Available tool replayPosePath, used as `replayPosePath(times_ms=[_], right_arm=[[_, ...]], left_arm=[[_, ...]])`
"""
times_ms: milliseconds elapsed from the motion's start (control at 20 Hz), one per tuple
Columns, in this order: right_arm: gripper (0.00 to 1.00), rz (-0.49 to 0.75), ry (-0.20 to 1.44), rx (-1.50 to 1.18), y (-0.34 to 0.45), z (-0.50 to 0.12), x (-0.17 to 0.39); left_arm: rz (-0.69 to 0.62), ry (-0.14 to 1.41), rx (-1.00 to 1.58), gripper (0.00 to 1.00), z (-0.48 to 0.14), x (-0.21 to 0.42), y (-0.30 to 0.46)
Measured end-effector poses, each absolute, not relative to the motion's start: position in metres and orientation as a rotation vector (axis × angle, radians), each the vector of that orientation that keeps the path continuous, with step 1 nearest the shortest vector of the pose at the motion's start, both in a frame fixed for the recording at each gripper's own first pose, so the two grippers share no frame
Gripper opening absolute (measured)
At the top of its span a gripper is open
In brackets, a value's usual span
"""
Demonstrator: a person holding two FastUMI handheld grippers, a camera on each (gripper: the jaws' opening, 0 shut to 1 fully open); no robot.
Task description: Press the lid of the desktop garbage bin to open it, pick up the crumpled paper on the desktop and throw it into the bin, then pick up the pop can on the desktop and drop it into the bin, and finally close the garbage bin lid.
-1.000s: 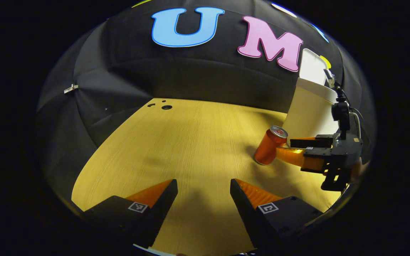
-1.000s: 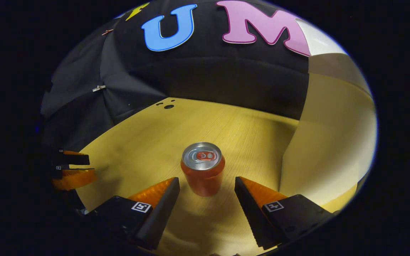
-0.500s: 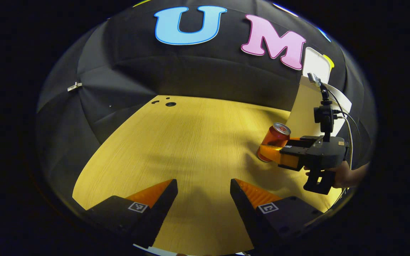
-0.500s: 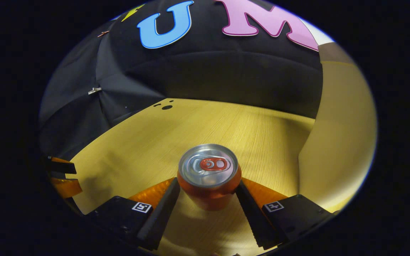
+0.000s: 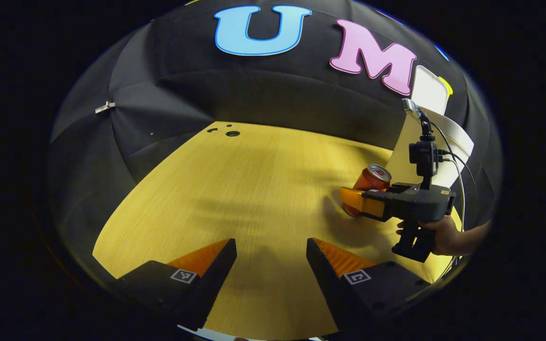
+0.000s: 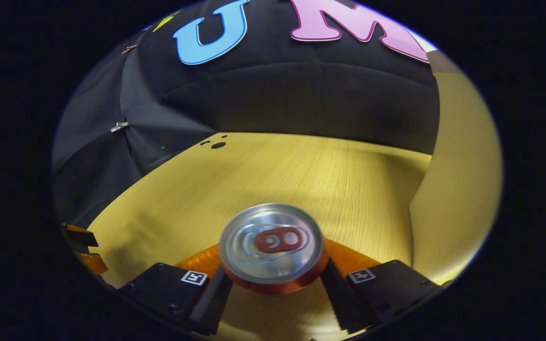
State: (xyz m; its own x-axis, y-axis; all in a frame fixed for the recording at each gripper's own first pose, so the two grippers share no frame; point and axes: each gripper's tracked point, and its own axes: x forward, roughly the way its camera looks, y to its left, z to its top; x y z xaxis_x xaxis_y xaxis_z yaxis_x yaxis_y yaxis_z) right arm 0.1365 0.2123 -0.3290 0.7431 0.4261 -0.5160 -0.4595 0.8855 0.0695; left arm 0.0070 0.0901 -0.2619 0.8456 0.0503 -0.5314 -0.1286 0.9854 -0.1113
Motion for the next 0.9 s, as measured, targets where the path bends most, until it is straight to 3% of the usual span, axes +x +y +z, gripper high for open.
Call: replayPosePath(times_ms=[250, 300, 450, 800, 850, 900], right_arm=[[0.85, 0.501, 0.538, -0.114, 0.217, -0.330, 0.138], [0.84, 0.504, 0.534, -0.124, 0.217, -0.328, 0.137], [0.83, 0.528, 0.510, -0.148, 0.218, -0.315, 0.133], [0.83, 0.541, 0.452, -0.146, 0.191, -0.213, 0.120], [0.83, 0.532, 0.441, -0.137, 0.184, -0.192, 0.118], [0.83, 0.520, 0.422, -0.140, 0.177, -0.171, 0.118]], left_arm=[[0.100, 0.562, -0.153, 0.96, -0.265, 0.010, 0.094], [0.098, 0.562, -0.153, 0.92, -0.265, 0.011, 0.095], [0.084, 0.560, -0.142, 0.96, -0.264, 0.015, 0.091], [0.018, 0.533, -0.111, 0.96, -0.244, 0.030, 0.075], [-0.001, 0.528, -0.106, 0.92, -0.239, 0.031, 0.070], [-0.018, 0.523, -0.099, 0.96, -0.234, 0.032, 0.066]])
